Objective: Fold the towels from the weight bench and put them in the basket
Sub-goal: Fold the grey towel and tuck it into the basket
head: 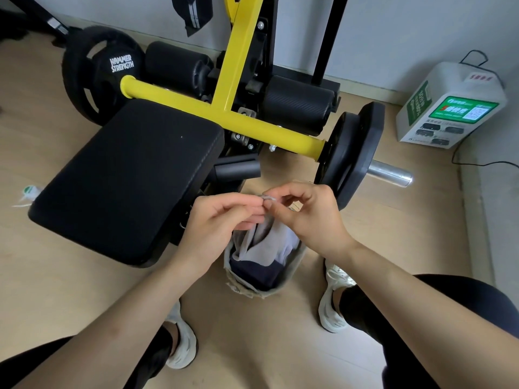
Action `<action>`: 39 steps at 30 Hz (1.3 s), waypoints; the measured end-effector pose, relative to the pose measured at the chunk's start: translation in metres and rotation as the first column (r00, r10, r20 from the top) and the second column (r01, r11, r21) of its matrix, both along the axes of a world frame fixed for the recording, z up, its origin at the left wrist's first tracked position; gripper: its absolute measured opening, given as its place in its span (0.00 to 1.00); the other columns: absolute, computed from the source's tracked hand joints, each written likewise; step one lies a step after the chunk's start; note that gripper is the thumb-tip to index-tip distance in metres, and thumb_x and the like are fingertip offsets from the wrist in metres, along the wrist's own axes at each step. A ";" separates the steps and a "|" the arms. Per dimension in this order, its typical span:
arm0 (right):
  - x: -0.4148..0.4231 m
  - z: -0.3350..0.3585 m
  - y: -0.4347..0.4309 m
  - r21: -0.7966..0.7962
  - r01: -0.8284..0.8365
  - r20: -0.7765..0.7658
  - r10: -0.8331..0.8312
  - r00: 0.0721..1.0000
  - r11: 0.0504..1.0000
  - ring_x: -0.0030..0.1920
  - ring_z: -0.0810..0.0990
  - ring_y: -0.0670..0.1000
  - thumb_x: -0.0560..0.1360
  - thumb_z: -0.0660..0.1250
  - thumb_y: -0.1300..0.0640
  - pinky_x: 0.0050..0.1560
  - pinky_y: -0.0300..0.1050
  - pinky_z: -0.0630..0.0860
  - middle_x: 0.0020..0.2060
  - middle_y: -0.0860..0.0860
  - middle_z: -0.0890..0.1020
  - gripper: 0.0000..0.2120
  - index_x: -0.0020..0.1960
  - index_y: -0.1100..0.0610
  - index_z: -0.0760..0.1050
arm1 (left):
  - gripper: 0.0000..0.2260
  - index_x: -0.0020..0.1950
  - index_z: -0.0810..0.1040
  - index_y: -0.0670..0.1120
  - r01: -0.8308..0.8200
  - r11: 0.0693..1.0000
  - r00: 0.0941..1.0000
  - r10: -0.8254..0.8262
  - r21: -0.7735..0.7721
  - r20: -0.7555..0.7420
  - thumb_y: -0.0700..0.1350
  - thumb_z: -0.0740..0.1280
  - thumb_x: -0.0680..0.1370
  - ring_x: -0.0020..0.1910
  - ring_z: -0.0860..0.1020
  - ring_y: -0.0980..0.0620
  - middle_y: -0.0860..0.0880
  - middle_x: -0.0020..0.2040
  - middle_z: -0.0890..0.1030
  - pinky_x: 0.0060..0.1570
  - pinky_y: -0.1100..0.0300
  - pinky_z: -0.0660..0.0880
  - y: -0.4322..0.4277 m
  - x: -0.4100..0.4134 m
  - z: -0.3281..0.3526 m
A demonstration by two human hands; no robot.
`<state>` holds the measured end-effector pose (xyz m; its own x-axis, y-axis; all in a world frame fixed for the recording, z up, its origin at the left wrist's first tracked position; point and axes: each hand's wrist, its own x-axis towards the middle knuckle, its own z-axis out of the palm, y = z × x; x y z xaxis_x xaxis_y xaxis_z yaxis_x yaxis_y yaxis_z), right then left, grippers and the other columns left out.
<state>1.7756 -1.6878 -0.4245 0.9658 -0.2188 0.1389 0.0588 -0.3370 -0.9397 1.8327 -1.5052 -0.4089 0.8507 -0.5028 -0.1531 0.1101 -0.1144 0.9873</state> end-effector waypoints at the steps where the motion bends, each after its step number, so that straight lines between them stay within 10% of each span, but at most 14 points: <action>1: 0.000 0.000 -0.002 0.019 0.000 -0.010 0.000 1.000 1.000 0.39 0.81 0.42 0.74 0.75 0.65 0.44 0.36 0.77 0.39 0.48 0.86 0.04 0.46 0.58 0.85 | 0.10 0.51 0.87 0.42 -0.012 0.998 0.996 0.007 0.055 0.090 0.32 0.68 0.78 0.45 0.87 0.50 0.46 0.43 0.88 0.45 0.62 0.82 0.001 0.002 -0.001; 5: 0.002 0.001 -0.008 0.068 -0.026 -0.031 0.028 0.999 0.997 0.38 0.81 0.43 0.74 0.75 0.65 0.43 0.35 0.76 0.37 0.46 0.85 0.05 0.44 0.56 0.84 | 0.09 0.51 0.86 0.49 -0.098 0.966 0.918 -0.006 0.241 0.397 0.44 0.76 0.71 0.44 0.84 0.55 0.53 0.44 0.86 0.42 0.64 0.80 0.005 0.012 -0.013; 10: 0.000 0.009 -0.016 0.126 -0.077 0.005 0.077 0.997 0.989 0.39 0.82 0.46 0.73 0.75 0.66 0.44 0.40 0.78 0.37 0.45 0.85 0.08 0.43 0.53 0.83 | 0.19 0.53 0.85 0.51 -0.020 0.932 0.898 -0.142 0.361 0.416 0.60 0.74 0.67 0.47 0.83 0.60 0.58 0.46 0.85 0.46 0.63 0.81 -0.001 0.010 -0.022; 17: -0.002 0.018 -0.035 0.125 -0.053 0.028 0.050 0.998 0.991 0.38 0.79 0.48 0.74 0.74 0.64 0.40 0.45 0.76 0.37 0.49 0.84 0.05 0.44 0.55 0.82 | 0.04 0.44 0.81 0.47 -0.003 0.921 0.825 -0.218 0.389 0.522 0.47 0.70 0.73 0.40 0.83 0.57 0.56 0.38 0.84 0.43 0.51 0.82 -0.009 0.010 -0.036; 22: -0.001 0.016 -0.058 0.120 0.114 -0.017 -0.113 0.993 0.986 0.28 0.74 0.41 0.76 0.71 0.65 0.31 0.30 0.70 0.30 0.40 0.80 0.05 0.44 0.57 0.80 | 0.05 0.48 0.80 0.48 0.088 0.898 0.851 -0.293 0.432 0.437 0.40 0.72 0.75 0.42 0.82 0.56 0.56 0.40 0.82 0.47 0.53 0.81 -0.007 0.010 -0.044; 29: -0.001 0.003 -0.089 0.099 0.307 -0.054 -0.302 0.952 0.947 0.34 0.76 0.57 0.77 0.71 0.60 0.33 0.69 0.76 0.37 0.53 0.81 0.09 0.42 0.47 0.81 | 0.03 0.48 0.83 0.52 0.235 0.786 0.824 -0.474 0.572 0.311 0.46 0.72 0.75 0.42 0.82 0.57 0.56 0.40 0.84 0.46 0.50 0.81 0.008 0.001 -0.059; 39: -0.005 -0.014 -0.103 0.209 0.423 -0.114 -0.408 0.906 0.881 0.40 0.80 0.53 0.76 0.70 0.64 0.47 0.55 0.81 0.37 0.52 0.83 0.08 0.42 0.53 0.81 | 0.07 0.44 0.83 0.49 0.099 0.764 0.761 -0.471 0.638 0.446 0.37 0.73 0.73 0.47 0.75 0.53 0.58 0.42 0.81 0.40 0.49 0.77 0.035 -0.014 -0.075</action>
